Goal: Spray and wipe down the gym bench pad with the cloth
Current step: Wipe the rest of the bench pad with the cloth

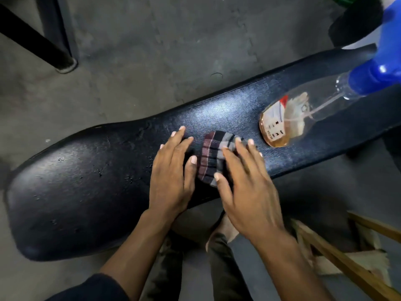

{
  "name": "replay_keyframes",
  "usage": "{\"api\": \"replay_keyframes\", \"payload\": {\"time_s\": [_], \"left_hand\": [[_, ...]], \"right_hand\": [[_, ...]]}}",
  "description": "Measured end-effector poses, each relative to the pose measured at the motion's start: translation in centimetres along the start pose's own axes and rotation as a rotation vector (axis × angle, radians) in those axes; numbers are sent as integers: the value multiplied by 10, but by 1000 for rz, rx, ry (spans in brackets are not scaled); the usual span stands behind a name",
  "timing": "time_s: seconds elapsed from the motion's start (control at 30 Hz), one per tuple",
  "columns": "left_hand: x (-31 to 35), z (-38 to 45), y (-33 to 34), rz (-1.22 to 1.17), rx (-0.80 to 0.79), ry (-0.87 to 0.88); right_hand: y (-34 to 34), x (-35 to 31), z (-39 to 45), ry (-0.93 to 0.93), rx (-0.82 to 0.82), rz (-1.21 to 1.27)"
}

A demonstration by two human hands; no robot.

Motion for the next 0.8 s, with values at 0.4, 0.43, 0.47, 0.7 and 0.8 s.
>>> {"api": "replay_keyframes", "payload": {"time_s": [0.4,0.43,0.47,0.7,0.8], "left_hand": [[-155,-21,-71,360,80,-265],[-166,-20,-74,383,63,-291],[-173,-20,-75,401,47,-310],[-179,-25,-68,414,75,-319],[-182,-24,-70,422,72,-314]], "right_hand": [[126,-75,39,-327,-206,-291],[131,-77,23,-362,-236,-295],[131,-74,9,-367,-252,-312],[85,-37,56,-36,-140,-436],[99,-73,116,-22,-89,-410]]}}
Point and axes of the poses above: each hand's wrist, its own z-axis towards the middle knuckle, its own y-axis out of the palm, x = y × z, the point moved 4 cm from there along z, towards the middle knuckle, and after that the axes turned 8 degrees about z, right-handed, at the moved point
